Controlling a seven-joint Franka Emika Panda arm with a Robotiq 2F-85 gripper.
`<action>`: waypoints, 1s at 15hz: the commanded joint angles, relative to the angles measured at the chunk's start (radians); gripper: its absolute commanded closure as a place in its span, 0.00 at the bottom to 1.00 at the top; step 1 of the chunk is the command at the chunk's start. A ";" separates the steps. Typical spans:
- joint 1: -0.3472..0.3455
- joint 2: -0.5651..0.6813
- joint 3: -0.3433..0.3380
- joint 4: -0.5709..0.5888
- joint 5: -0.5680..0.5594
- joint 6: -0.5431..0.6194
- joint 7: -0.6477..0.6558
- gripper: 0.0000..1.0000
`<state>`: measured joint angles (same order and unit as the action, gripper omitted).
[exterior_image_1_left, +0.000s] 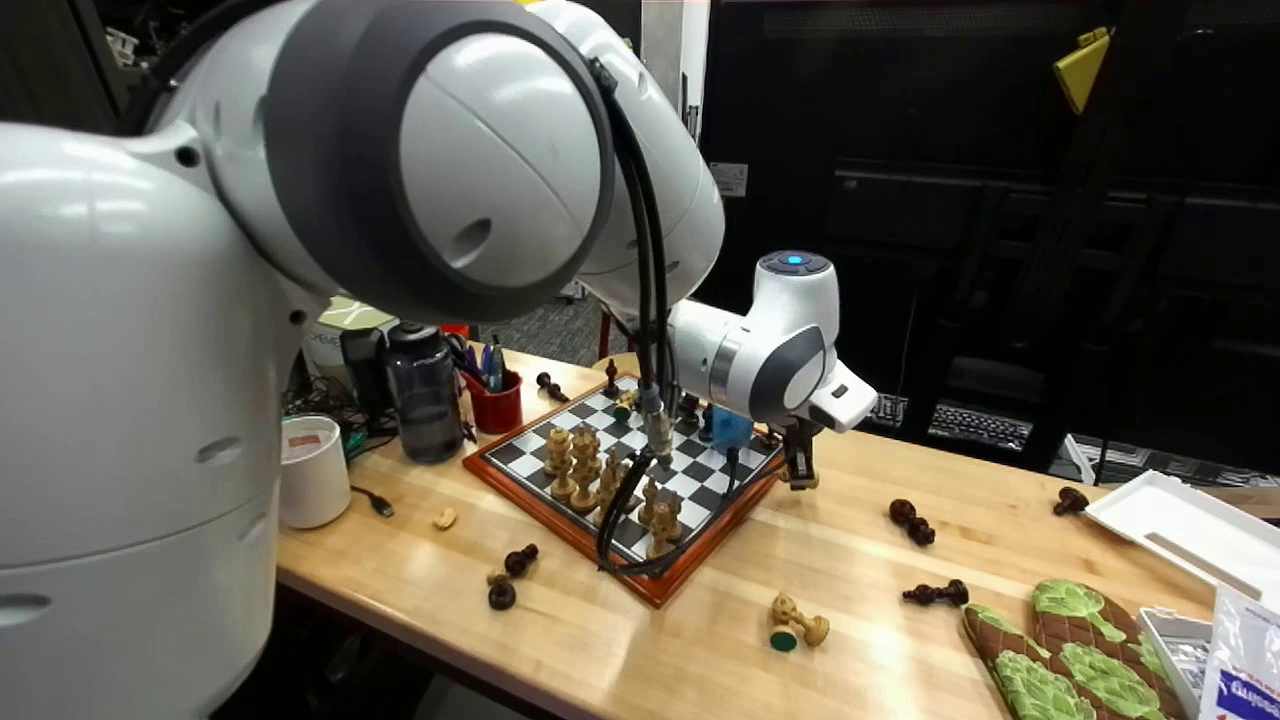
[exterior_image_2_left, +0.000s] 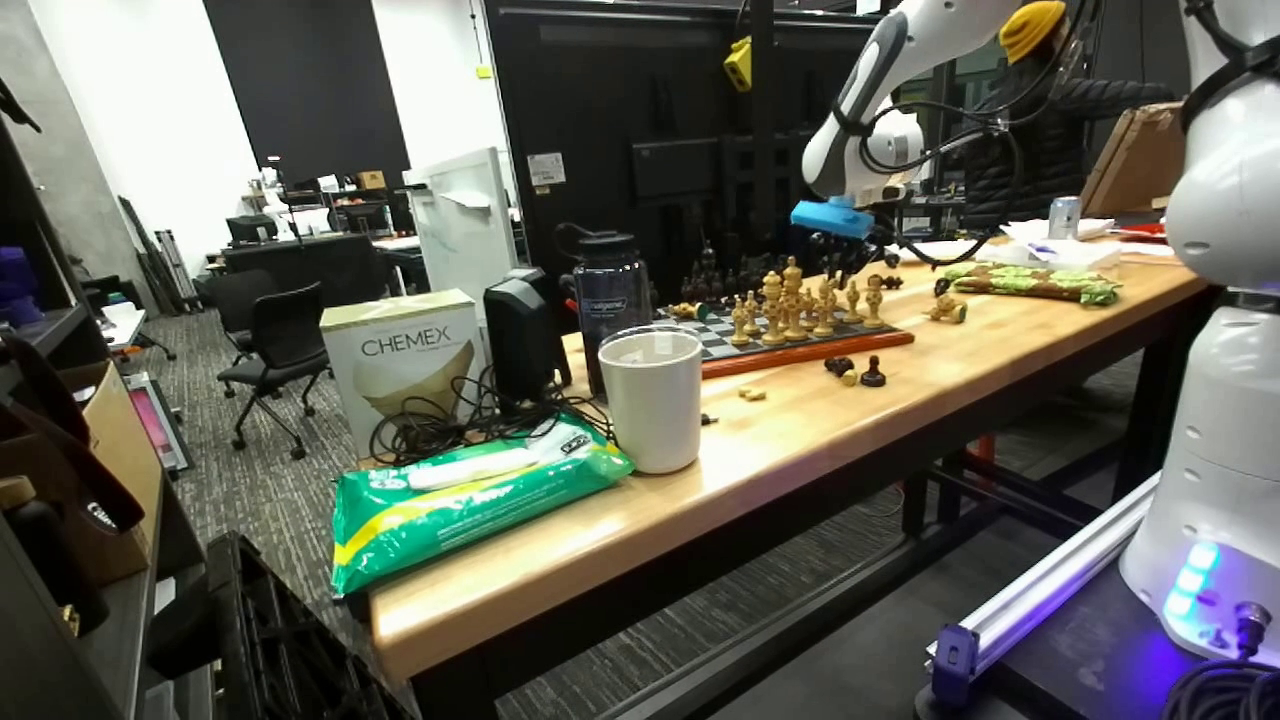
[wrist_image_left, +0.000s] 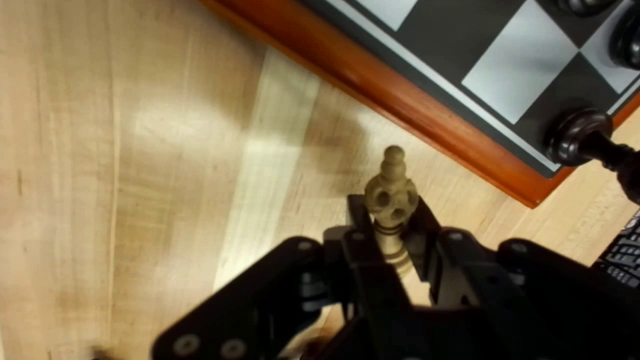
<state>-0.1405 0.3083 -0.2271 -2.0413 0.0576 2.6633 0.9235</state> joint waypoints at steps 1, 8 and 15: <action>-0.162 -0.048 0.154 -0.012 0.289 -0.048 -0.272 0.94; -0.233 -0.053 0.090 0.067 0.676 -0.428 -0.562 0.94; -0.264 0.022 -0.020 0.161 0.775 -0.786 -0.550 0.94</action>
<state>-0.3891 0.2873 -0.2213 -1.9278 0.7806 1.9890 0.3805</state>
